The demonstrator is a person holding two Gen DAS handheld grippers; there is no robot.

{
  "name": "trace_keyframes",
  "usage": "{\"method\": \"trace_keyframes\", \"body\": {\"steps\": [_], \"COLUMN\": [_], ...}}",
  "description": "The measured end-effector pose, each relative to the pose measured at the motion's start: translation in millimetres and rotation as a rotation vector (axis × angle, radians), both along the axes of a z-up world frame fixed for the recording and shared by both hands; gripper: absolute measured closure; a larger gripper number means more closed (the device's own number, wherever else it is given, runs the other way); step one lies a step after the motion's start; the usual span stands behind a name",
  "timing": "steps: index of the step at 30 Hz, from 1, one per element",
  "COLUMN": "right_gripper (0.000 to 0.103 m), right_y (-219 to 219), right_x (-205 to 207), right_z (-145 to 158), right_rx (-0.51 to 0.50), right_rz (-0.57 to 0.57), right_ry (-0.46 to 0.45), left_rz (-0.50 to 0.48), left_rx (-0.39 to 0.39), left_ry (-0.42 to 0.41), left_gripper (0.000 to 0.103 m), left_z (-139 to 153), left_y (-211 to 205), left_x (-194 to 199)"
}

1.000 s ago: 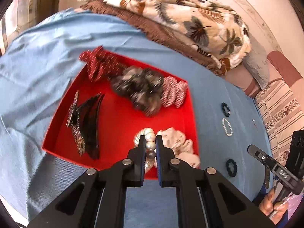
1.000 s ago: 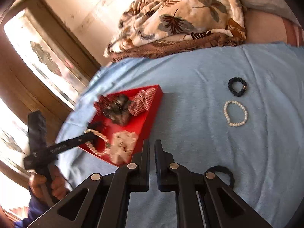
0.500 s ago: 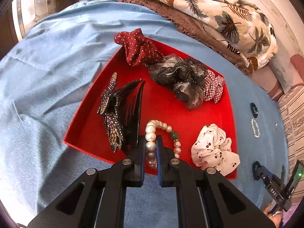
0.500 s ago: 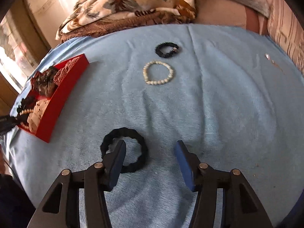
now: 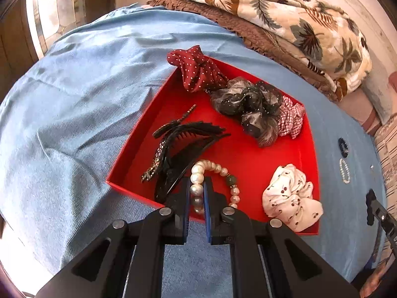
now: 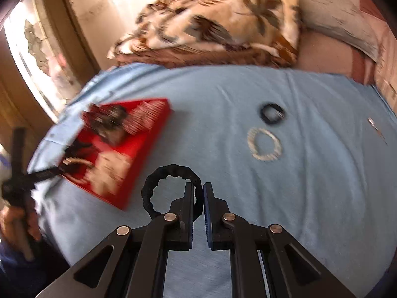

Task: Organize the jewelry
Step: 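Lower the pearl bracelet and hair tie into the red tray and open both grippers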

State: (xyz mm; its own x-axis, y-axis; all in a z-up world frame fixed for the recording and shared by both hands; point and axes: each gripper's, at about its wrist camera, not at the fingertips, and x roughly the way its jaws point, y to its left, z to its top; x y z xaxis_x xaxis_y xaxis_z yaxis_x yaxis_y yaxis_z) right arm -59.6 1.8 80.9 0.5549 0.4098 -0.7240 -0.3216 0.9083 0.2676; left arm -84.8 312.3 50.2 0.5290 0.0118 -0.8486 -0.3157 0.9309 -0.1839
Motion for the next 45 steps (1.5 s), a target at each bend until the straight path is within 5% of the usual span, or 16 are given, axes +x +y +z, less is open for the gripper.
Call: {"method": "trace_keyframes", "body": {"steps": [4,9,17,23,30,35,45], "right_gripper": [0.094,0.094,0.094,0.094,0.092,0.066,0.058], "right_y": [53.4,125.1,179.6,190.9,190.7,184.6,142.9], "right_x": [11.6,32.8,49.2,67.3,72.4,64.2,38.7], "right_z": [13.4,9.7,-23.6,-38.4,-45.4,-38.3,-9.6], "right_rx": [0.038,0.013,-0.069,-0.107,-0.096,-0.060,0.003], "right_rz": [0.097,0.195,0.236,0.193,0.166,0.167,0.159], "right_ry": [0.019,0.058,0.128,0.139,0.164,0.160,0.102], "left_rz": [-0.026,-0.057,0.064,0.088,0.086,0.093,0.095], "left_rx": [-0.068,-0.103,-0.076,-0.105,-0.038,-0.028,0.054], "left_ry": [-0.056,-0.176,-0.268,-0.263,-0.263,-0.256,-0.214], "left_gripper": [0.091,0.075,0.066,0.066,0.064,0.063,0.061], "left_z": [10.9,33.4,51.9,49.0,50.8,48.8,41.2], "left_y": [2.6,2.4,30.3,42.6,38.1,39.1,31.7], "left_x": [-7.0,-21.0,-28.8,-26.6,-26.4,-25.7,-20.5]}}
